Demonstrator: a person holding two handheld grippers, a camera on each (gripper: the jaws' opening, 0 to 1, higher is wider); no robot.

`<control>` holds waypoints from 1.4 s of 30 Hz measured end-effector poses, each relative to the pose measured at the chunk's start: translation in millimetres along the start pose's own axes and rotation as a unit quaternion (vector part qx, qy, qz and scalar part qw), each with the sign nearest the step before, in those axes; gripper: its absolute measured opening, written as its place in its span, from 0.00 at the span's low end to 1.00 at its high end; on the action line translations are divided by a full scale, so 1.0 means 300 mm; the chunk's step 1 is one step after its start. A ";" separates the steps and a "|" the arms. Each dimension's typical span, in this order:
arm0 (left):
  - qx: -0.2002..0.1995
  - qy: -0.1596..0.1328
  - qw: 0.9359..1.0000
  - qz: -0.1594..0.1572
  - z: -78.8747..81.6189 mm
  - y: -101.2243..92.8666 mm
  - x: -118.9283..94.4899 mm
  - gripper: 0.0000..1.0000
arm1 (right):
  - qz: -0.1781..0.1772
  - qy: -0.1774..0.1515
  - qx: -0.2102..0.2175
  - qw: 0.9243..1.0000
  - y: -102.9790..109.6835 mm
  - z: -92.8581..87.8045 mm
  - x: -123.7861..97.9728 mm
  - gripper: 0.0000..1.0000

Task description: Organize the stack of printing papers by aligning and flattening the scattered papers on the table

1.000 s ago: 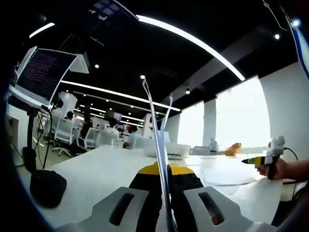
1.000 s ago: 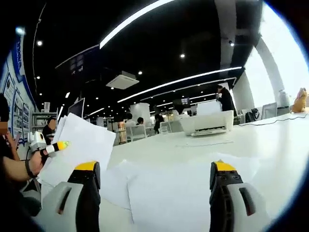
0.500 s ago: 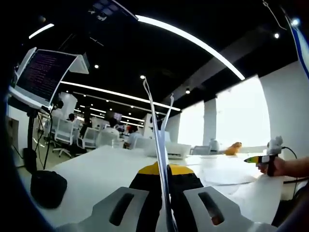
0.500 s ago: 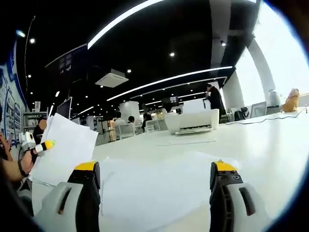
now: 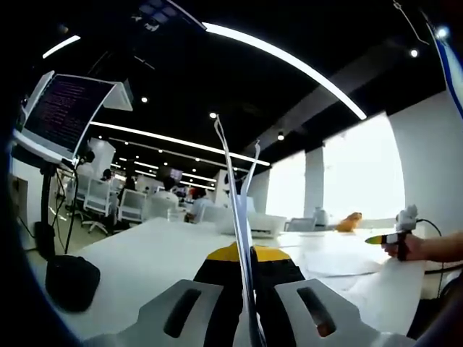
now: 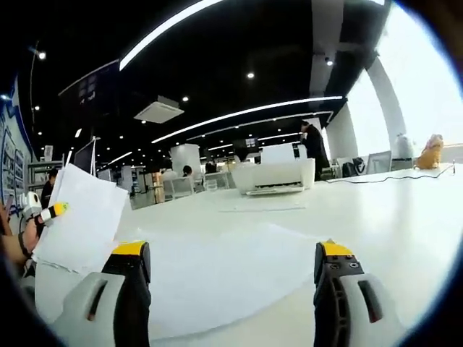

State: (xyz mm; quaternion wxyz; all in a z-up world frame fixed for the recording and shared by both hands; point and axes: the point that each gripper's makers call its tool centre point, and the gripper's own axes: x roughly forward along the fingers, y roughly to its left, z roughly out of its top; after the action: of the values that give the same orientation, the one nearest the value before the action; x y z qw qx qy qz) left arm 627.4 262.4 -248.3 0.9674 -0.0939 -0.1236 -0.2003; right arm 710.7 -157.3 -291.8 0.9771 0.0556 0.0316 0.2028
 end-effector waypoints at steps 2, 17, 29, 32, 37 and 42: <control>0.000 0.000 1.000 0.000 0.000 0.000 0.000 0.07 | -0.003 -0.001 0.002 1.000 -0.014 0.002 0.000 0.89; -0.001 -0.001 1.000 0.002 0.001 0.001 -0.001 0.07 | -0.014 0.024 -0.027 0.999 -0.068 -0.019 0.030 0.88; 0.000 -0.001 1.000 0.002 0.000 0.003 0.000 0.07 | -0.009 0.041 -0.065 0.997 -0.079 -0.035 0.067 0.90; 0.001 0.000 1.000 0.001 -0.001 0.002 0.000 0.07 | -0.009 0.047 -0.071 0.996 -0.087 -0.041 0.075 0.90; 0.001 0.000 1.000 0.001 -0.001 0.001 0.000 0.07 | -0.009 0.057 -0.078 0.995 -0.101 -0.049 0.090 0.90; 0.002 -0.001 1.000 0.000 -0.001 0.001 0.000 0.07 | -0.005 0.066 -0.080 0.995 -0.103 -0.059 0.096 0.90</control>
State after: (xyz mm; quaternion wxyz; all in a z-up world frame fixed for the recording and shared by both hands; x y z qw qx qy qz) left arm 627.6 262.6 -248.5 0.9676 -0.0919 -0.1245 -0.1996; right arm 747.8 -172.3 -314.2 0.9753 -0.0361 0.0798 0.2026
